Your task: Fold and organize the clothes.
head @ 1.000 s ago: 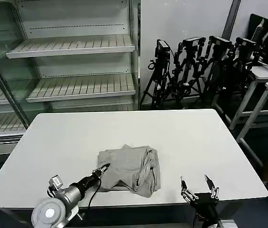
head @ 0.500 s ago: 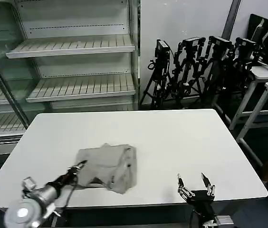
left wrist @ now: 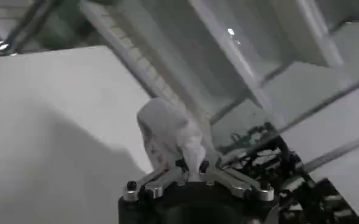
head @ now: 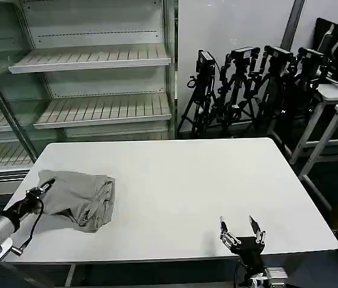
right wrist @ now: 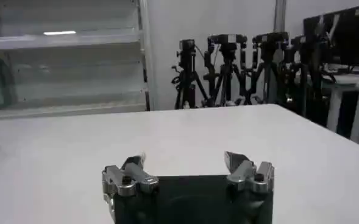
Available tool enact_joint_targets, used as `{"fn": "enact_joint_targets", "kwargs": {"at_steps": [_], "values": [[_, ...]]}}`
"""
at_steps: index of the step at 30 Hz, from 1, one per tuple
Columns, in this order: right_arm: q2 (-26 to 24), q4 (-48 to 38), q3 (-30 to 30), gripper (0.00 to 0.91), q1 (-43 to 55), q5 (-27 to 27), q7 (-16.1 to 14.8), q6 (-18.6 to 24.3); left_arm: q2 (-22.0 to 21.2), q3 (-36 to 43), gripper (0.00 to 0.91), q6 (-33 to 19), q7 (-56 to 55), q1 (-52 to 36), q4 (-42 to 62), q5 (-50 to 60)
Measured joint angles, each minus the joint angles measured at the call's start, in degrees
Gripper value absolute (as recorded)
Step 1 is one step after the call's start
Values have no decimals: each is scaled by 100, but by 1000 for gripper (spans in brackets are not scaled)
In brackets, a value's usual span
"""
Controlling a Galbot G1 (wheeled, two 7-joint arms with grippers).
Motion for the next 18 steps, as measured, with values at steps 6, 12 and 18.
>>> {"fn": "enact_joint_targets", "kwargs": {"at_steps": [6,12,18], "values": [[133,-9,25,907,-60,-132,-15,75,-237,940,40,-225,46,-289,-275,889],[249,-86,64,907,-124,-236,-16,153,-768,2349,40,-390,-83,-804,-300,1870],[332,-164,85,907,-94,-248,-12,196,-1410,3594,40,-498,-292,-1426,-125,2601]]}}
